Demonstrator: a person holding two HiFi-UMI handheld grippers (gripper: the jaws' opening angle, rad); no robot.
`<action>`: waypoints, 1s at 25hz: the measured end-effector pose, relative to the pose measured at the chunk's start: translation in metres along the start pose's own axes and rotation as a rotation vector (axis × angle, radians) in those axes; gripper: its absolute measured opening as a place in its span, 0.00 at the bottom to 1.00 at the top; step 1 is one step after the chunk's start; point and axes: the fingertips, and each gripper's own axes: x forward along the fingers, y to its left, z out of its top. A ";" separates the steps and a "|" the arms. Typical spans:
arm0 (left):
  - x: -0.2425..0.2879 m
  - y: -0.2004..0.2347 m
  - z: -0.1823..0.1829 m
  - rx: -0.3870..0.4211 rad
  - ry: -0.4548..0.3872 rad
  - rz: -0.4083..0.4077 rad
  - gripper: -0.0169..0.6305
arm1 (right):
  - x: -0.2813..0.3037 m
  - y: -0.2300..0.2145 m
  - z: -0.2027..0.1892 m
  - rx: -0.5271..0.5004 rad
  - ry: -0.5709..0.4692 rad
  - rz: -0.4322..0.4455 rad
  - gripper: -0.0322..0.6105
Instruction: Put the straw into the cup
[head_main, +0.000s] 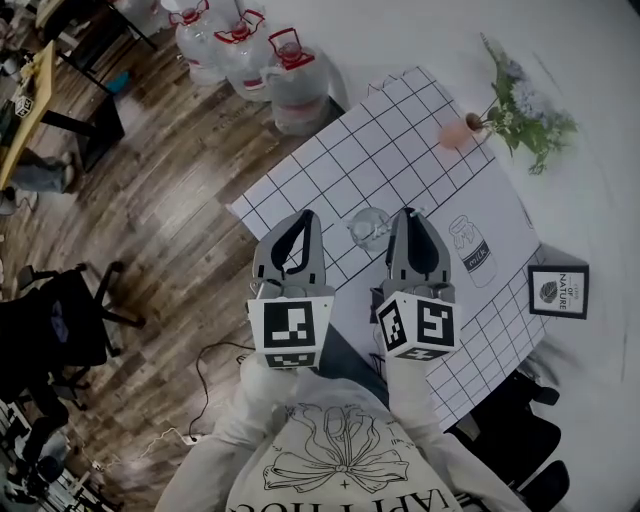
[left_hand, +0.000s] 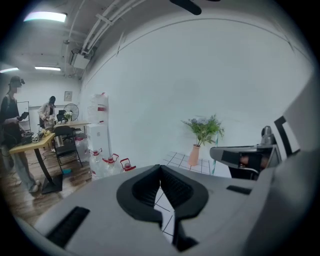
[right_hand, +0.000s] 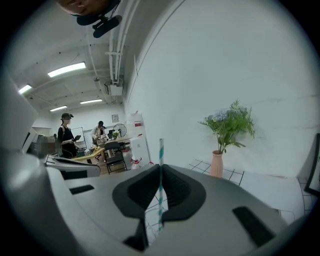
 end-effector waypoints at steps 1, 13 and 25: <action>0.003 0.000 -0.003 -0.001 0.009 0.000 0.03 | 0.003 -0.001 -0.004 0.003 0.009 0.001 0.07; 0.024 0.002 -0.035 -0.017 0.086 0.009 0.03 | 0.031 -0.005 -0.049 0.026 0.105 0.026 0.07; 0.030 0.004 -0.051 -0.029 0.120 0.022 0.03 | 0.041 -0.009 -0.065 0.022 0.137 0.038 0.07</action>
